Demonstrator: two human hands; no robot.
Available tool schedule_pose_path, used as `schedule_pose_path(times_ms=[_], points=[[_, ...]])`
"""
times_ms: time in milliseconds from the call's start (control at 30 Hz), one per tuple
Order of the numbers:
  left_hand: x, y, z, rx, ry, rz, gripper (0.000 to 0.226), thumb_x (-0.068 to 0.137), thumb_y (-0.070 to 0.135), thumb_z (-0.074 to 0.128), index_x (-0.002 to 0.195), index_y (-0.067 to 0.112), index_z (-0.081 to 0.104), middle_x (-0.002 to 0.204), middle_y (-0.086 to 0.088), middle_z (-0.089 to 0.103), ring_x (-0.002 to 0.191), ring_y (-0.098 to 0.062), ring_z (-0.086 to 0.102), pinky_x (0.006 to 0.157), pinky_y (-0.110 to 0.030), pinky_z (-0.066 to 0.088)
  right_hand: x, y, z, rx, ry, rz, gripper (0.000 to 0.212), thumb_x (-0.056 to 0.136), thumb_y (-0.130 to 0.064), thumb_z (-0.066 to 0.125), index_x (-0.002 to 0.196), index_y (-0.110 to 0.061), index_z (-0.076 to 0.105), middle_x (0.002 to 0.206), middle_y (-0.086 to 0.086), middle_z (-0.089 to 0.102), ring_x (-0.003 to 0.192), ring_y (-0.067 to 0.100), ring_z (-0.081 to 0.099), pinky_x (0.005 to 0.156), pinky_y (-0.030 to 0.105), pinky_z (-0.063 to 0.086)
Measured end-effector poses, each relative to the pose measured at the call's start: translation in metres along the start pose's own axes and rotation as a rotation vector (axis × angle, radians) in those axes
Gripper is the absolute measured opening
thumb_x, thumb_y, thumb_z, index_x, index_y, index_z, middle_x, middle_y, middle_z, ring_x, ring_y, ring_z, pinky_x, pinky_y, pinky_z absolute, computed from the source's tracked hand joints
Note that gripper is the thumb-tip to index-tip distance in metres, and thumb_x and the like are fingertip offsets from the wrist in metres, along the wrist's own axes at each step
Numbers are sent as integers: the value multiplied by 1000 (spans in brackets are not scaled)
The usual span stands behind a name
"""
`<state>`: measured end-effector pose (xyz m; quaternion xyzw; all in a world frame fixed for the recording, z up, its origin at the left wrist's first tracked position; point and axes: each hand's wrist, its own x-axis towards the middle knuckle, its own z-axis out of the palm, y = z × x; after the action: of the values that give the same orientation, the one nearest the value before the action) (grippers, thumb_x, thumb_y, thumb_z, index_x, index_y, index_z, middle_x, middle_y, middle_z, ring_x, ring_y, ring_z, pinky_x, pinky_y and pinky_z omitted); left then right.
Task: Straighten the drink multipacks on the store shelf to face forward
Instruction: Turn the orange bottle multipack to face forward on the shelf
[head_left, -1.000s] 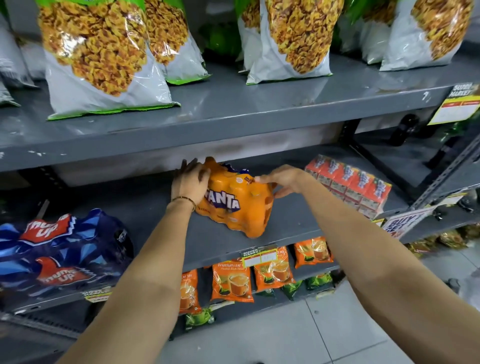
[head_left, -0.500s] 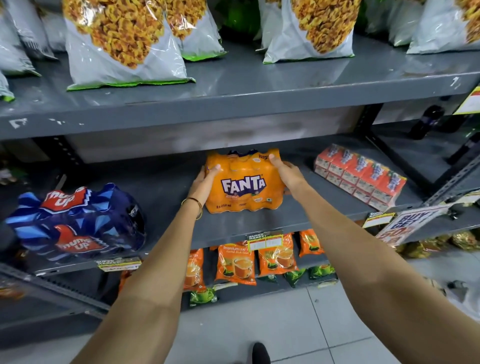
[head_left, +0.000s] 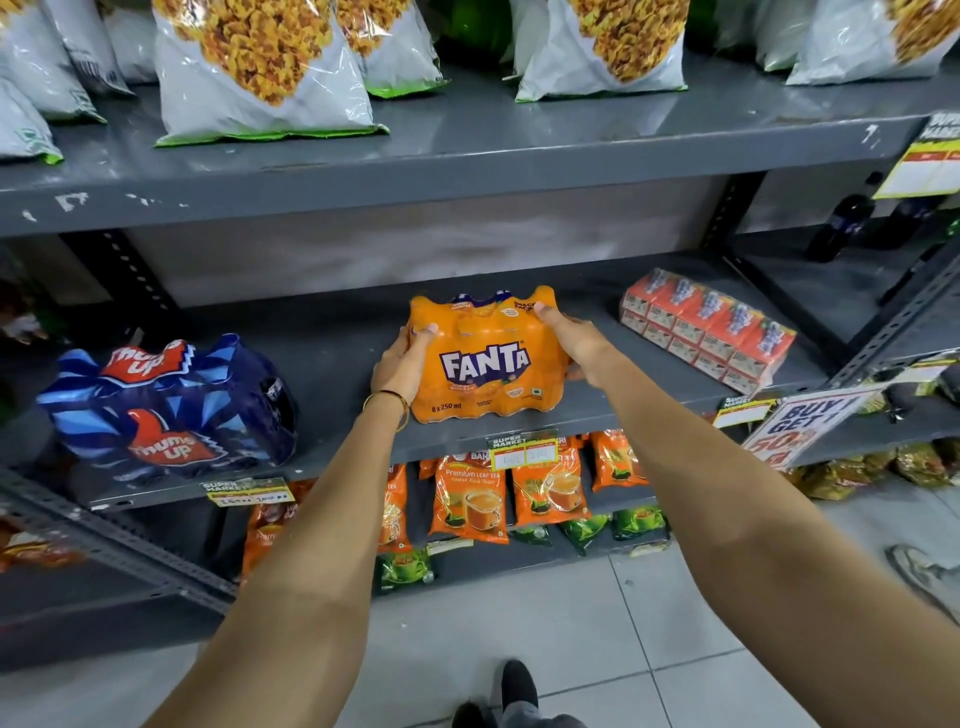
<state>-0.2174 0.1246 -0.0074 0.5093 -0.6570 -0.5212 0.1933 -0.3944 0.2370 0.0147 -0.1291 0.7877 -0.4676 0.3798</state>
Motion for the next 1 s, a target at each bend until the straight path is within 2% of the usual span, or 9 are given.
schedule_pose_path(times_ms=[467,1000], points=[[-15,-7,2,50,13,27,64,91,61,29,145,25,30,135,-10,55,120,-32,55,98,-47,45,-13,9,2,12,11,-22,75,87,-65,44,146,-21,31,150,10,41,134,36,43,110,55,34],[-14,-8,3,85,18,16,71,85,70,26,143,28,32,137,-11,53,123,-34,52,104,-53,41,-21,7,-1,-2,-3,-39,73,88,-62,44,146,-20,30,149,10,42,133,36,44,109,55,36]])
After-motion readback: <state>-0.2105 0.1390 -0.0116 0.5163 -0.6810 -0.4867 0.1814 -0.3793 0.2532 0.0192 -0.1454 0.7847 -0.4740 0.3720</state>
